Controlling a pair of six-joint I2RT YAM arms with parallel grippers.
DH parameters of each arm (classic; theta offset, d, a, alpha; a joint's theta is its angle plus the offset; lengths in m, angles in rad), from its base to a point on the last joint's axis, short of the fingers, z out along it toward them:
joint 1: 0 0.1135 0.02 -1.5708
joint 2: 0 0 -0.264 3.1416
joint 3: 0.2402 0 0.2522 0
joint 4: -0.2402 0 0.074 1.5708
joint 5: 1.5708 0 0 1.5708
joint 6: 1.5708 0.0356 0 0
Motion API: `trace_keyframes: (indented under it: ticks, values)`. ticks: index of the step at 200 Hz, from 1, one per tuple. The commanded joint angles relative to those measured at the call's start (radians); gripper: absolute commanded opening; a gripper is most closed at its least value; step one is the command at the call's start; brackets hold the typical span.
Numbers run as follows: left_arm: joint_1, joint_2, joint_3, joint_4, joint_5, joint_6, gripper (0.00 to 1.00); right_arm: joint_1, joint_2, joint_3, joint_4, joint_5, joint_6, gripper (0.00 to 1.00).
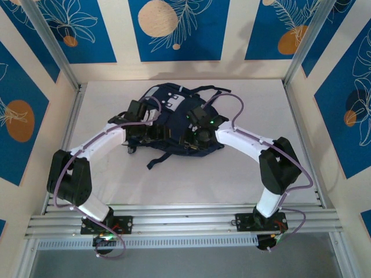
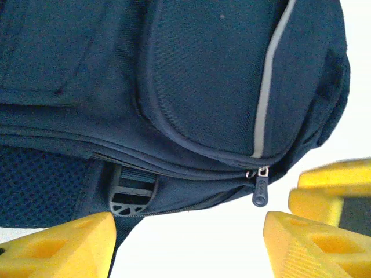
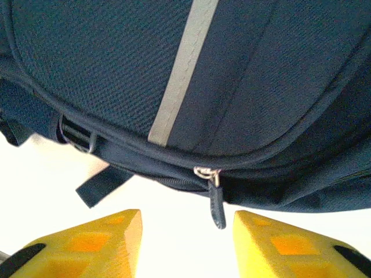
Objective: Pack the student bag
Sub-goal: Unzip the student bag at the top-center of the table.
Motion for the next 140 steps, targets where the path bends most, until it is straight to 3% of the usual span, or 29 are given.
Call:
trace_keyframes:
  ticks: [1, 80, 140]
  values:
    - [0.006, -0.001, -0.016, 0.080, 0.021, -0.078, 0.68, 0.013, 0.010, -0.011, -0.027, 0.043, -0.016, 0.43]
    - [0.003, 0.056, -0.041, 0.237, 0.006, -0.223, 0.70, 0.048, 0.153, 0.068, -0.045, 0.141, -0.035, 0.35]
    - [-0.010, 0.187, -0.026, 0.260, -0.068, -0.242, 0.71, 0.048, 0.175, 0.058, -0.031, 0.128, -0.055, 0.02]
